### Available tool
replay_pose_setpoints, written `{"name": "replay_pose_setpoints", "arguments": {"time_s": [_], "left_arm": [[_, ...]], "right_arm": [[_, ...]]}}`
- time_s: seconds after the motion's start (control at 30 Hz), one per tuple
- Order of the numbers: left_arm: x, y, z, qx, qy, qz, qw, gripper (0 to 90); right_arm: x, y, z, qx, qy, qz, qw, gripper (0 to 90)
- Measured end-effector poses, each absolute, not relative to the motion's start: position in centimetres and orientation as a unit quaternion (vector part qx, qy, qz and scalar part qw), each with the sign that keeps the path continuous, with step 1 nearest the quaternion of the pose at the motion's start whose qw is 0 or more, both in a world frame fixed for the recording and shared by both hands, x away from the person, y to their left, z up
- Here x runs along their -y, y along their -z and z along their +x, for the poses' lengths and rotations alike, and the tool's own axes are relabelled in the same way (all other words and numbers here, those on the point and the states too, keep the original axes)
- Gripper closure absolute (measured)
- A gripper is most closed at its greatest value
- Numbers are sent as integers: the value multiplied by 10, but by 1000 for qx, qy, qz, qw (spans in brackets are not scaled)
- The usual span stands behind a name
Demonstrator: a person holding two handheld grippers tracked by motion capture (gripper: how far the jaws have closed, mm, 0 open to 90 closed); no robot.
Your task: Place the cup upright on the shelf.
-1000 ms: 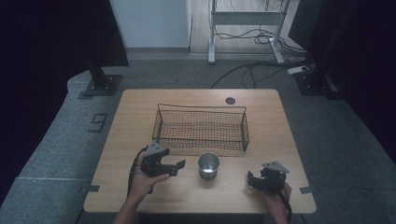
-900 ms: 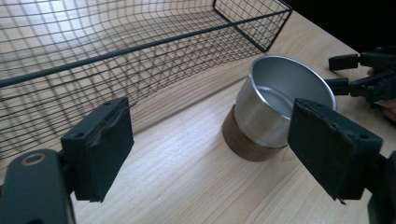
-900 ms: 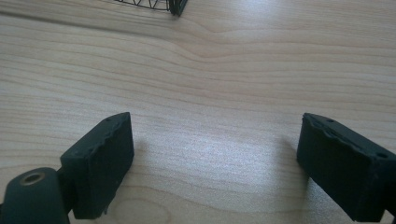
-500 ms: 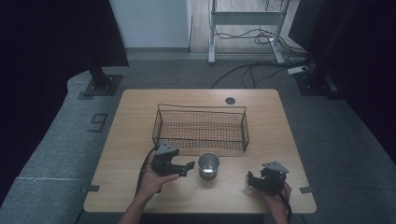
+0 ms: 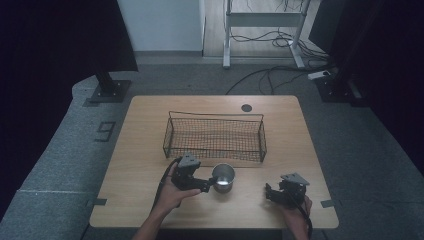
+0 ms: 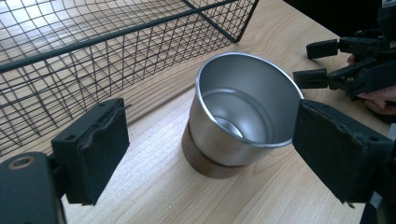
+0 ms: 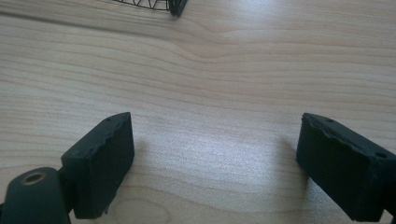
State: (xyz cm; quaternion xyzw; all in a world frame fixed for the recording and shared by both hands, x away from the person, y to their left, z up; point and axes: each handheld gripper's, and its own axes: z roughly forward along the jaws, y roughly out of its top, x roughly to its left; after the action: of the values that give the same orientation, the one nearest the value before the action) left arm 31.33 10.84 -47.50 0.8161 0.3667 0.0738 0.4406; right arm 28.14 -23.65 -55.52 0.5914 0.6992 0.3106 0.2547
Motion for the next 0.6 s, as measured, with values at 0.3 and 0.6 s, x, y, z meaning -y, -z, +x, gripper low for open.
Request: {"name": "replay_pose_setpoints", "arguments": {"time_s": [0.3, 0.6], "left_arm": [[-94, 477, 313, -341, -56, 828, 441, 48], [-78, 485, 316, -338, -56, 835, 430, 25]], "right_arm": [[237, 555, 281, -699, -311, 591, 255, 112], [237, 555, 281, -699, -311, 591, 255, 113]]}}
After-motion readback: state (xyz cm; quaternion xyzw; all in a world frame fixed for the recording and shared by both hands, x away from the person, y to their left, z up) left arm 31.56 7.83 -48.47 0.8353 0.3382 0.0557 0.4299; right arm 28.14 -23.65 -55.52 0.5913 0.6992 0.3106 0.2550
